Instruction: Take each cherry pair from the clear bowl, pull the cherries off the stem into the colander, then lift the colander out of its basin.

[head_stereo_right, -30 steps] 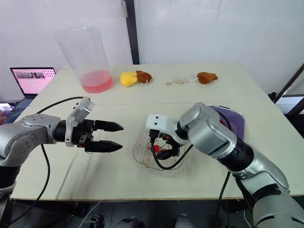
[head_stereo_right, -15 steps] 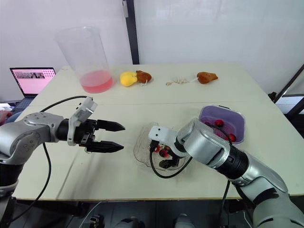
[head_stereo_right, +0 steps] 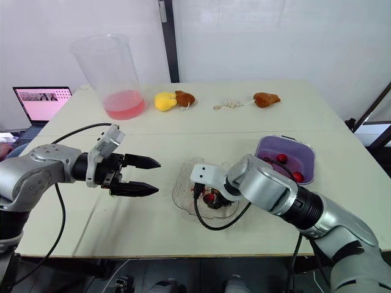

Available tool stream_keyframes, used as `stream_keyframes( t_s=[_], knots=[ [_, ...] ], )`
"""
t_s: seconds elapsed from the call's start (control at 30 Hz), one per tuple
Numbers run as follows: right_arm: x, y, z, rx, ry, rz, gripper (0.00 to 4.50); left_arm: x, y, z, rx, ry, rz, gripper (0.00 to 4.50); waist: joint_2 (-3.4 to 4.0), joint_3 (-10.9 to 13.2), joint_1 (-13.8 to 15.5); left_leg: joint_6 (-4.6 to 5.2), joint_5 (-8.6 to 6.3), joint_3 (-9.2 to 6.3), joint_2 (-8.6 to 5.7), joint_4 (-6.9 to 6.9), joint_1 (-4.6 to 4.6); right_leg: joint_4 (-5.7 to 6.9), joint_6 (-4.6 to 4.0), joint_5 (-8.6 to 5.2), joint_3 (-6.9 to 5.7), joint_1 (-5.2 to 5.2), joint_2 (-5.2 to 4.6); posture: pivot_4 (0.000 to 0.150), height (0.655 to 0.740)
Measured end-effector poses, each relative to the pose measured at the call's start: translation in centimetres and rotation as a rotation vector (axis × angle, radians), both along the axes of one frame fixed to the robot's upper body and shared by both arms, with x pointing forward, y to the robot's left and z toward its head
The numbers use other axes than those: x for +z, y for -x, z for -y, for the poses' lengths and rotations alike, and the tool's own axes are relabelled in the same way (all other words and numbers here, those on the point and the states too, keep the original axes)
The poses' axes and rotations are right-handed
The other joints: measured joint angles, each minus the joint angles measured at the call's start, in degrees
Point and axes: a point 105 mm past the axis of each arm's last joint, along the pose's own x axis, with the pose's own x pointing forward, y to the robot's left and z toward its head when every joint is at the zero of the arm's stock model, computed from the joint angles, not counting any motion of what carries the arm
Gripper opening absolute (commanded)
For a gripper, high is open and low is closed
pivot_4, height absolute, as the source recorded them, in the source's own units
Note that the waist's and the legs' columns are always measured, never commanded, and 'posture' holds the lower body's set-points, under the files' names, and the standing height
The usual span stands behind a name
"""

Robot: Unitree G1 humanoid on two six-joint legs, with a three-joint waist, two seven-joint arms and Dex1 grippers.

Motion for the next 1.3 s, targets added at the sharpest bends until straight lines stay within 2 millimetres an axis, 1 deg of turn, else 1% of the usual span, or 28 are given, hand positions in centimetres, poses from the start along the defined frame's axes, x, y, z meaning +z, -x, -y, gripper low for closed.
stream_keyframes(
  t_s=[0.03, 0.07, 0.1, 0.23, 0.3, 0.37, 0.4, 0.47, 0.5, 0.57, 0.63, 0.73, 0.83, 0.93, 1.03, 1.2, 1.3],
  knots=[
    [0.1, 0.0, 0.0, 0.008, 0.001, 0.007, 1.3, 0.0, 0.0, 0.0, 0.0, 0.0, 0.0, 4.5, 0.0, 0.0, -0.01, 0.0, 0.0, 0.0, 0.0, 0.0, 0.0, 0.0, 0.0, 0.0, 0.0, 0.0, 0.0, 0.15, 0.74],
    [0.1, -0.1, -0.1, 0.015, 0.003, 0.012, 0.8, 0.0, 0.0, 0.0, 0.0, 0.0, 0.0, 4.5, 0.0, 0.0, -0.02, 0.0, 0.0, 0.0, 0.0, 0.0, 0.0, 0.0, 0.0, 0.0, 0.0, 0.0, 0.0, 0.15, 0.74],
    [0.1, -0.1, -0.1, 0.019, 0.003, 0.014, 0.49, 0.0, 0.0, 0.0, 0.0, 0.0, 0.0, 4.5, 0.0, 0.0, -0.02, 0.0, 0.0, 0.0, 0.0, 0.0, 0.0, 0.0, 0.0, 0.0, 0.0, 0.0, 0.0, 0.15, 0.74],
    [0.2, 0.1, -0.2, 0.058, 0.012, 0.031, 0.49, 0.0, 0.0, 0.0, 0.001, 0.0, 0.0, 4.5, 0.0, 0.0, 0.01, 0.0, 0.0, 0.0, 0.0, 0.0, 0.0, 0.0, 0.0, 0.0, 0.0, 0.0, 0.0, 0.15, 0.74],
    [0.8, 0.6, -0.6, 0.134, -0.003, 0.052, 0.49, 0.0, -0.1, 0.0, 0.003, 0.0, 0.0, 4.5, 0.0, 0.0, 0.01, 0.0, 0.0, 0.0, 0.0, -0.01, 0.0, 0.0, 0.0, 0.0, 0.0, -0.01, 0.0, 0.15, 0.74],
    [2.2, 1.1, -1.1, 0.23, -0.04, 0.097, 0.49, -0.1, -0.2, -0.1, 0.016, 0.005, -0.01, 4.5, 0.0, 0.0, 0.03, 0.0, 0.0, 0.01, 0.0, -0.01, 0.0, -0.01, 0.0, 0.0, 0.0, 0.0, 0.0, 0.15, 0.74],
    [3.4, 1.3, -1.4, 0.295, -0.065, 0.147, 0.49, -0.1, -0.4, -0.1, 0.024, 0.011, -0.017, 4.5, 0.0, 0.0, 0.06, 0.0, 0.0, 0.01, 0.0, 0.0, 0.0, -0.01, 0.0, 0.0, -0.01, 0.01, 0.0, 0.15, 0.74],
    [4.8, 1.5, -1.7, 0.361, -0.097, 0.208, 0.49, -0.1, -0.5, 0.1, 0.032, 0.024, -0.023, 4.5, -0.01, -0.01, 0.09, 0.0, 0.0, 0.01, 0.0, 0.0, 0.0, -0.01, 0.0, 0.0, -0.01, 0.02, 0.01, 0.15, 0.74],
    [5.4, 1.6, -1.8, 0.411, -0.117, 0.262, 0.49, 0.1, -0.7, 0.3, 0.037, 0.051, -0.024, 4.5, -0.01, -0.01, 0.22, 0.0, 0.0, 0.0, 0.0, 0.01, 0.0, 0.0, 0.0, 0.0, -0.02, 0.03, 0.0, 0.15, 0.74],
    [6.8, 1.6, -2.2, 0.502, -0.159, 0.419, 0.49, 1.1, -1.4, 0.5, 0.056, 0.137, -0.023, 4.5, -0.03, 0.0, 0.35, 0.0, 0.0, 0.0, -0.01, 0.03, 0.0, -0.01, 0.0, 0.0, -0.02, 0.03, 0.01, 0.15, 0.74],
    [8.3, 1.7, -2.8, 0.576, -0.206, 0.536, 0.49, 2.2, -2.0, 0.5, 0.082, 0.196, -0.006, 4.5, -0.03, 0.0, 0.13, 0.0, 0.0, 0.03, 0.0, 0.04, 0.01, 0.01, 0.01, 0.0, -0.02, 0.02, 0.0, 0.15, 0.74],
    [9.7, 1.0, -2.6, 0.669, -0.116, 0.744, 0.49, 3.3, -2.4, 0.7, 0.093, 0.272, 0.007, 4.5, -0.03, 0.0, -0.01, 0.0, 0.0, 0.04, 0.0, 0.02, 0.02, 0.02, 0.01, 0.0, -0.02, 0.0, 0.02, 0.15, 0.74],
    [10.3, 0.3, -2.3, 0.705, -0.044, 0.866, 0.49, 3.8, -3.0, 0.8, 0.109, 0.316, 0.008, 4.5, -0.04, -0.01, -0.03, 0.0, 0.0, 0.04, 0.0, 0.03, 0.02, 0.01, 0.0, 0.0, -0.02, 0.01, 0.02, 0.15, 0.74],
    [10.8, -0.3, -2.4, 0.788, 0.075, 1.055, 0.49, 4.2, -3.8, 1.1, 0.127, 0.34, 0.026, 4.5, -0.04, -0.01, 0.08, 0.0, 0.0, 0.03, -0.02, 0.04, 0.02, 0.01, 0.0, 0.0, -0.02, 0.01, 0.03, 0.15, 0.74],
    [10.8, -0.9, -2.3, 0.838, 0.158, 1.167, 0.49, 4.6, -4.3, 1.6, 0.131, 0.376, 0.022, 4.5, -0.04, -0.01, 0.11, 0.0, 0.0, 0.03, -0.03, 0.05, 0.02, 0.02, 0.0, 0.0, -0.02, 0.02, 0.02, 0.15, 0.74],
    [10.0, -0.4, -3.2, 0.892, 0.115, 1.248, 0.49, 5.7, -5.0, 2.5, 0.128, 0.431, 0.098, 4.5, -0.05, -0.01, -0.14, -0.01, 0.01, 0.04, -0.01, 0.03, 0.02, 0.02, 0.0, 0.0, -0.02, 0.02, 0.03, 0.15, 0.74],
    [10.3, -0.7, -3.0, 0.909, 0.16, 1.305, 0.49, 5.9, -5.8, 3.0, 0.153, 0.47, 0.09, 4.5, -0.04, -0.01, -0.06, -0.01, 0.01, 0.03, -0.02, 0.05, 0.02, 0.02, 0.01, 0.0, -0.02, 0.03, 0.04, 0.15, 0.74]
  ],
)
